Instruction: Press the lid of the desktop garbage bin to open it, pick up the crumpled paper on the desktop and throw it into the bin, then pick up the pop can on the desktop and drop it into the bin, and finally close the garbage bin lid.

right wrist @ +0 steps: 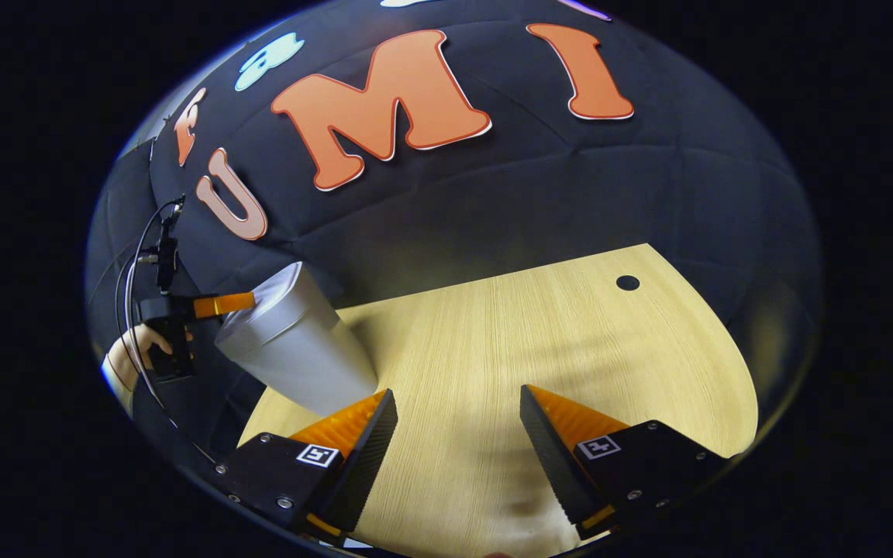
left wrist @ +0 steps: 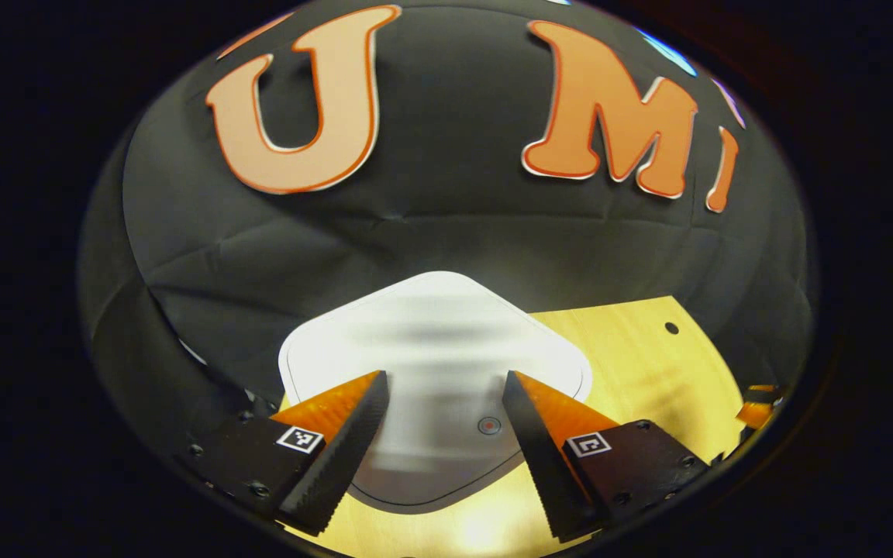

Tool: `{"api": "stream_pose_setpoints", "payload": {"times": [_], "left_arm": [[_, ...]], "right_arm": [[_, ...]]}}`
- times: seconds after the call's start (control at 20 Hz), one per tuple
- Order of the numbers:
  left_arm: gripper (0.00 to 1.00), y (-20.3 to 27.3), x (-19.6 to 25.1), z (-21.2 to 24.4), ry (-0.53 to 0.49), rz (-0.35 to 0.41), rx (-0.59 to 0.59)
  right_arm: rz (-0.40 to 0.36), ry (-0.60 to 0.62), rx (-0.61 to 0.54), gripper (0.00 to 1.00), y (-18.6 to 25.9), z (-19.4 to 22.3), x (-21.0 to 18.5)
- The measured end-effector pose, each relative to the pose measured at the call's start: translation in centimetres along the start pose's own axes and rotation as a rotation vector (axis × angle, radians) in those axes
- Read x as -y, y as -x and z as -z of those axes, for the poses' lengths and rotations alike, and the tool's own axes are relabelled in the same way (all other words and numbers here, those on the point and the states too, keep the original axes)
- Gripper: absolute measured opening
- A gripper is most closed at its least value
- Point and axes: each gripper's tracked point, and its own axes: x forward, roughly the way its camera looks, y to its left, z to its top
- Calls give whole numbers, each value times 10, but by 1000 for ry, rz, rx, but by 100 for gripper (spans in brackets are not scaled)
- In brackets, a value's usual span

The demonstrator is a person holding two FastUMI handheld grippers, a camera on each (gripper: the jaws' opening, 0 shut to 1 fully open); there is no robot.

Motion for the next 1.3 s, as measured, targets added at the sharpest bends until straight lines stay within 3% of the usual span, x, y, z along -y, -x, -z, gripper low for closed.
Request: {"api": "stream_pose_setpoints", "payload": {"times": [0.2, 0.5, 0.75, 1.05, 1.3], "left_arm": [[97, 3, -2, -6, 50, 24, 76], [97, 5, 2, -8, 109, -44, 101], [97, 30, 39, -12, 222, 34, 148], [95, 88, 72, -27, 109, 41, 342], [95, 110, 115, -11, 101, 80, 393]], "right_arm": [[-6, 8, -7, 95, -4, 0, -3], [22, 26, 34, 95, 1, -14, 0], [52, 20, 106, 95, 8, -29, 1], [113, 55, 215, 95, 19, -46, 5], [114, 108, 372, 95, 32, -70, -14]]}}
